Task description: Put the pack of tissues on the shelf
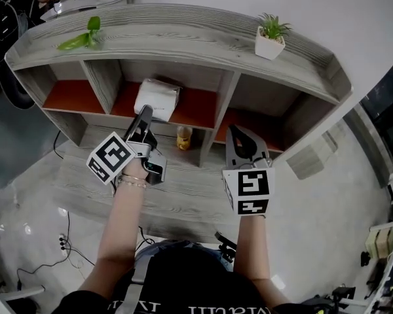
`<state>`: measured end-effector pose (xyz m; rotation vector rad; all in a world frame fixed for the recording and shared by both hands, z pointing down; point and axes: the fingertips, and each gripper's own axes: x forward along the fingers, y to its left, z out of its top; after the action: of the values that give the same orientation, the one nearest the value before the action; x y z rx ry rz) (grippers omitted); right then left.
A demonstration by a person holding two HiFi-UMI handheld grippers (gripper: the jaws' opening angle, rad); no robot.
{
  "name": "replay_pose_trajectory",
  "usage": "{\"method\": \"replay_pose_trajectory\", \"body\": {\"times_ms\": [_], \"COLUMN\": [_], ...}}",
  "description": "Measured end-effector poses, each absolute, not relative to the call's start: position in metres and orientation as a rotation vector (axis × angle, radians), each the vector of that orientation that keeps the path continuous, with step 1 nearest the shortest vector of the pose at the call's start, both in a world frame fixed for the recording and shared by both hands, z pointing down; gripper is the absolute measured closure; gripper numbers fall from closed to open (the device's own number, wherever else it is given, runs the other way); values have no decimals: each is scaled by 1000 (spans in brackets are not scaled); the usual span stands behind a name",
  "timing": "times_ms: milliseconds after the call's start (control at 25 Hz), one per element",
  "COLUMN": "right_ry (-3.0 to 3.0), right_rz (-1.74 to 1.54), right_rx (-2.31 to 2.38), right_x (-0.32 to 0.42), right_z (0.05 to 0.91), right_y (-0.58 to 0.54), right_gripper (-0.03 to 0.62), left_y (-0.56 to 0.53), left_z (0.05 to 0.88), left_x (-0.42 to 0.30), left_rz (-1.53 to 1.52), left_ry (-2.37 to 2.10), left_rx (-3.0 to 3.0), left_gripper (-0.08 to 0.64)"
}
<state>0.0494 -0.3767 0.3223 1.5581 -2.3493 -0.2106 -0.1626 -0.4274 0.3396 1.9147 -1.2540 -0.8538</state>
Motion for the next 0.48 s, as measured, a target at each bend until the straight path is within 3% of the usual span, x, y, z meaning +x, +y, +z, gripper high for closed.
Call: {"method": "replay_pose_trajectory", "body": {"times_ms": [480], "right_ry": [-2346], "right_rz": [-244], "right_rx": [1586], "right_x": [44], "right_z": [315], "right_y": [-369], "right_gripper": [575], "left_y": [-420], "left_z": [368], "left_x": [-173], "left_rz": [-842], "left_ry": [-1210], "left_rx": [1681], "left_gripper": [476]}}
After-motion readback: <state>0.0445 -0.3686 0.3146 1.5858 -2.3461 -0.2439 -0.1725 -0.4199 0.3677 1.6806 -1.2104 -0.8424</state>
